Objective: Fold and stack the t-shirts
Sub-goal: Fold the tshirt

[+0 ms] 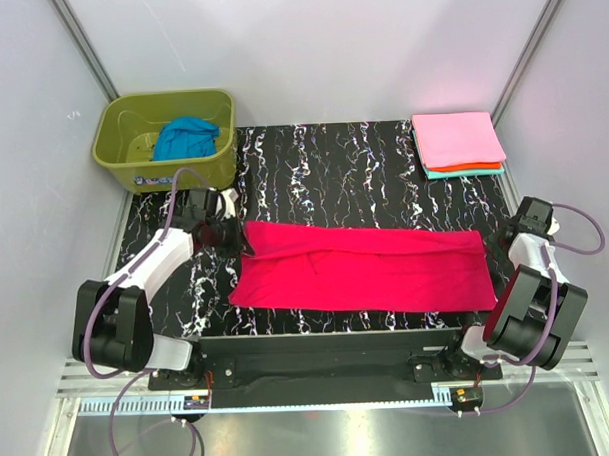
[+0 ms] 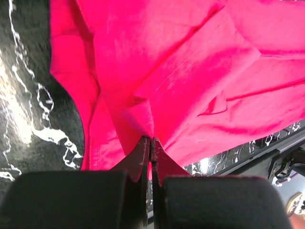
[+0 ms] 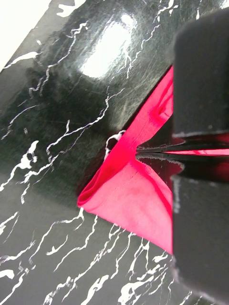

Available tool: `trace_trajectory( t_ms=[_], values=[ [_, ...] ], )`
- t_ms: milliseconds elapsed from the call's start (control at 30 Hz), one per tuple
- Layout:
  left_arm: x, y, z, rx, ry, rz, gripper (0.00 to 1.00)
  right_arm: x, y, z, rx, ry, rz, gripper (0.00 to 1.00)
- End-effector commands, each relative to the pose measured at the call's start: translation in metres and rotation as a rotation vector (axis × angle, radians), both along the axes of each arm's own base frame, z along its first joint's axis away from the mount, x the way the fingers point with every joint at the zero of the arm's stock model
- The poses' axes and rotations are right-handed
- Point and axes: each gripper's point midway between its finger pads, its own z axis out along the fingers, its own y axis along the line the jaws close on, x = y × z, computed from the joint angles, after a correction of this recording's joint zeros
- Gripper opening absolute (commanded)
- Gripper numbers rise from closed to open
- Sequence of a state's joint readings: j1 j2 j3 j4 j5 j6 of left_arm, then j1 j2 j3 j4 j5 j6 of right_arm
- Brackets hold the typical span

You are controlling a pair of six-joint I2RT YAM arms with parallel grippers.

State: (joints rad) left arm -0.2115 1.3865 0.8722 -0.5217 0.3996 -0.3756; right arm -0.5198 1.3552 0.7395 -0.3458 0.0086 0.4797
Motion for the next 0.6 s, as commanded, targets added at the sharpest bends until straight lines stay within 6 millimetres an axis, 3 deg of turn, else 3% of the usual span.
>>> trace_trajectory(
  t_ms=[0,167,333,567],
  values=[
    [-0.004,-0.002,0.007,-0.018,-0.024,0.016,0.0,-0.007,-0.006,-0.002,-0.027,0.012,-0.025,0.0],
    [-0.01,0.001,0.001,-0.001,-0.005,0.034,0.0,-0.014,-0.011,-0.004,-0.041,0.031,-0.062,0.0],
    [-0.012,0.006,-0.005,0.024,0.01,0.057,0.0,-0.017,-0.013,0.005,-0.063,-0.001,-0.084,0.0],
    [-0.007,0.011,0.008,0.033,-0.032,0.101,0.0,-0.019,-0.015,0.004,-0.077,0.015,-0.081,0.0]
  ],
)
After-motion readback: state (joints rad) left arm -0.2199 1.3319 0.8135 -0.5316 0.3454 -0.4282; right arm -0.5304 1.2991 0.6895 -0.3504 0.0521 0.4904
